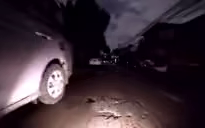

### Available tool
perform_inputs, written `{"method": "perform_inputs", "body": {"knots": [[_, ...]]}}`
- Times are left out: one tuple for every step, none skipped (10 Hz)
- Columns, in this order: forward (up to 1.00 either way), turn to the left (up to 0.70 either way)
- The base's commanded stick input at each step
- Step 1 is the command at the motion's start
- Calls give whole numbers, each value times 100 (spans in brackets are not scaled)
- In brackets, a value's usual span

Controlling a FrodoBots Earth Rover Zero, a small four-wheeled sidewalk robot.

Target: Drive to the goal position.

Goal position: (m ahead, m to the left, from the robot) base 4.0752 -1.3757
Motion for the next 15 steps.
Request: {"method": "perform_inputs", "body": {"knots": [[100, 0], [100, 0], [100, 0], [100, 0], [100, 0], [100, 0], [100, 0], [100, 0], [100, 0], [100, 0], [100, 0], [100, 0], [100, 0], [100, 18], [100, 27]]}}
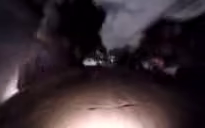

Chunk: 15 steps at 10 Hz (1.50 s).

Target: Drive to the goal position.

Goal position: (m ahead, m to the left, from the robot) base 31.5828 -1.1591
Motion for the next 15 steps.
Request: {"method": "perform_inputs", "body": {"knots": [[100, 11], [100, 0], [55, 0], [0, 0], [0, 0], [0, 0], [0, 0], [8, 0], [100, 9], [100, 21], [100, 0], [100, 0], [63, 0], [0, 0], [0, 0]]}}
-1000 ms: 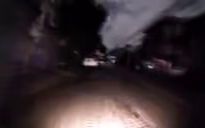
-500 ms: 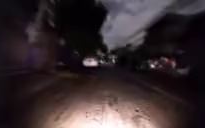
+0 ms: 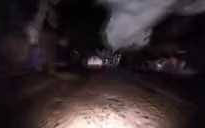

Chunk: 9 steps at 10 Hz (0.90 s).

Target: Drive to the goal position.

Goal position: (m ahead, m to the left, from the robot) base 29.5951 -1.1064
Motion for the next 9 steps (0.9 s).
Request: {"method": "perform_inputs", "body": {"knots": [[100, 0], [100, 0], [100, 0], [100, 0], [100, 0], [100, 0], [100, 0], [100, 0], [100, 0]]}}
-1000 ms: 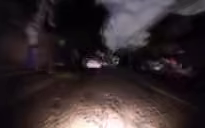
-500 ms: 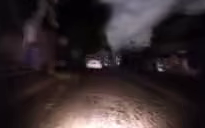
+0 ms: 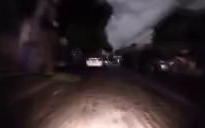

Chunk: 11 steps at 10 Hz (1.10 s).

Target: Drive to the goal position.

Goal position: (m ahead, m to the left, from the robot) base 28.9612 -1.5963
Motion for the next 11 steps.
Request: {"method": "perform_inputs", "body": {"knots": [[100, 0], [100, 0], [100, 0], [97, 0], [92, 0], [87, 0], [81, 0], [74, 0], [61, 0], [50, 0], [42, 0]]}}
